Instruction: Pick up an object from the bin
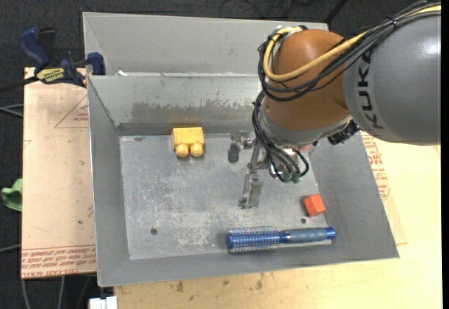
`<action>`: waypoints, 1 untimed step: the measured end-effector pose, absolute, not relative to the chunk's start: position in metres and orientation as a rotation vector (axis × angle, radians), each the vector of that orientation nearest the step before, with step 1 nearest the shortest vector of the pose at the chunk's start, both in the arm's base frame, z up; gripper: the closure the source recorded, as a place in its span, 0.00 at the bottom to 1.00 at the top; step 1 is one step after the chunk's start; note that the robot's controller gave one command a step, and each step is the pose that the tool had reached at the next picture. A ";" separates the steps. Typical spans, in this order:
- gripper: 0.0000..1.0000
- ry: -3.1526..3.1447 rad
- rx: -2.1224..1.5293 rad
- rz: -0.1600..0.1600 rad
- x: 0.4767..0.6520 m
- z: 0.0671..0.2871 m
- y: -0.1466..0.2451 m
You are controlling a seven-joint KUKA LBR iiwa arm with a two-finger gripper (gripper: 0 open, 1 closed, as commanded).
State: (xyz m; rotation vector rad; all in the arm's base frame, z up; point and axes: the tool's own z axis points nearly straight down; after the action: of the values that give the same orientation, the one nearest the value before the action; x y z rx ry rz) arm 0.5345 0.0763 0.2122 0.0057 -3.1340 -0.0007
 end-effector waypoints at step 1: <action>0.00 -3.112 0.574 -0.001 0.485 0.072 0.054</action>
Offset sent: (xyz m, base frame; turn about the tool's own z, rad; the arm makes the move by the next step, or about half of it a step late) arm -0.0555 -0.0237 -0.1422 -0.3632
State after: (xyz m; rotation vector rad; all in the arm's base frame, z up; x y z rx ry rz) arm 0.4851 0.0538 0.0719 0.5741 -3.1117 -0.0011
